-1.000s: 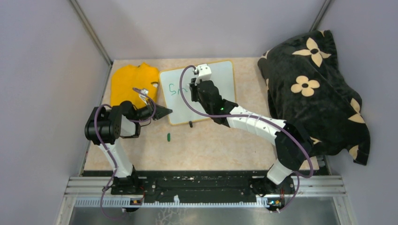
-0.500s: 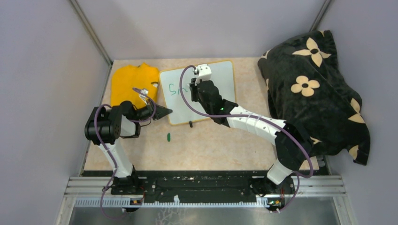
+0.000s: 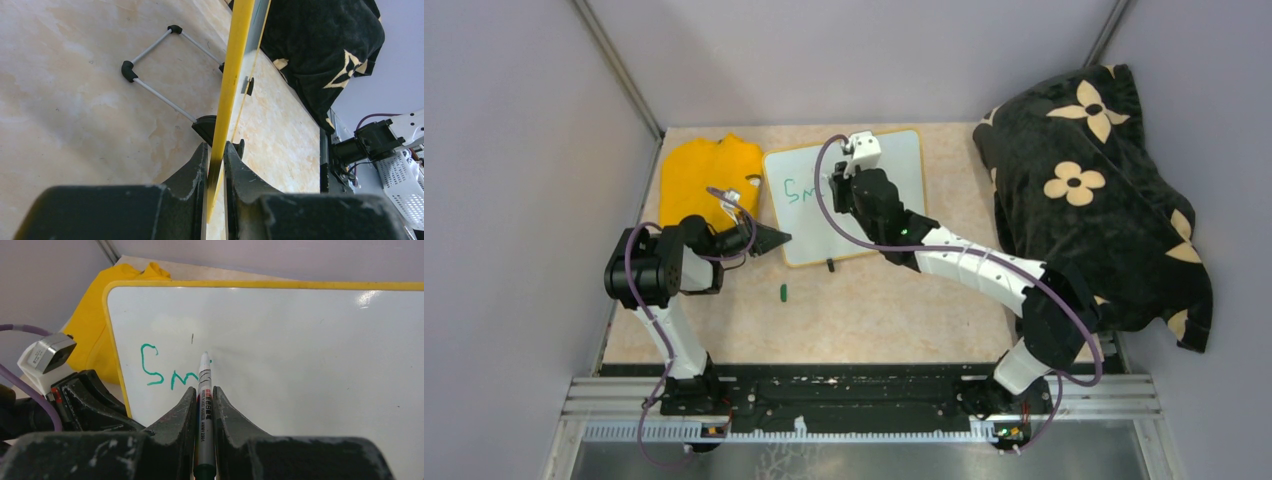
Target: Write a sentence on the whiteboard
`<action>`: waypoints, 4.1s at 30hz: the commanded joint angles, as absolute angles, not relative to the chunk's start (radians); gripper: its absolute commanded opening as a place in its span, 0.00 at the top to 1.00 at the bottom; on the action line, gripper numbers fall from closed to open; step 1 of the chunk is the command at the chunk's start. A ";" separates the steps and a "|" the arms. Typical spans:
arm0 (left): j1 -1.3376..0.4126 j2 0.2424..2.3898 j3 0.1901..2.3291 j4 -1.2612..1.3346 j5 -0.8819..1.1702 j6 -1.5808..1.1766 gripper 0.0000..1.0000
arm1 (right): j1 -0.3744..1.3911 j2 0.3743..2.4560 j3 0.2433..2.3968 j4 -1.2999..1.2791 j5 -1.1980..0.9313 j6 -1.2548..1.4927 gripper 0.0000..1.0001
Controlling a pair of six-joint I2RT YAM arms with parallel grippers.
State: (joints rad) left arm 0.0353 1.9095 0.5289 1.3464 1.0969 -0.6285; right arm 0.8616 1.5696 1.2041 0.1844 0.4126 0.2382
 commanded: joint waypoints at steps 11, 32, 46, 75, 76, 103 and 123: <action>0.036 1.933 0.540 1.327 1.067 -0.614 1.00 | 0.861 1.529 1.178 0.183 0.388 0.246 1.00; 0.036 1.934 0.541 1.322 1.068 -0.613 1.00 | 0.861 1.587 1.220 0.201 0.401 0.246 1.00; 0.037 1.934 0.543 1.319 1.068 -0.612 1.00 | 0.859 1.594 1.200 0.198 0.406 0.249 1.00; 0.035 1.934 0.543 1.318 1.068 -0.612 1.00 | 0.858 1.489 1.134 0.193 0.408 0.263 1.00; 0.035 1.934 0.543 1.318 1.068 -0.612 1.00 | 0.858 1.482 1.141 0.192 0.408 0.262 1.00; 0.035 1.934 0.543 1.316 1.068 -0.609 1.00 | 0.812 1.589 1.299 0.209 0.417 0.229 1.00; 0.035 1.934 0.545 1.312 1.066 -0.610 1.00 | 0.805 1.540 1.161 0.211 0.403 0.277 1.00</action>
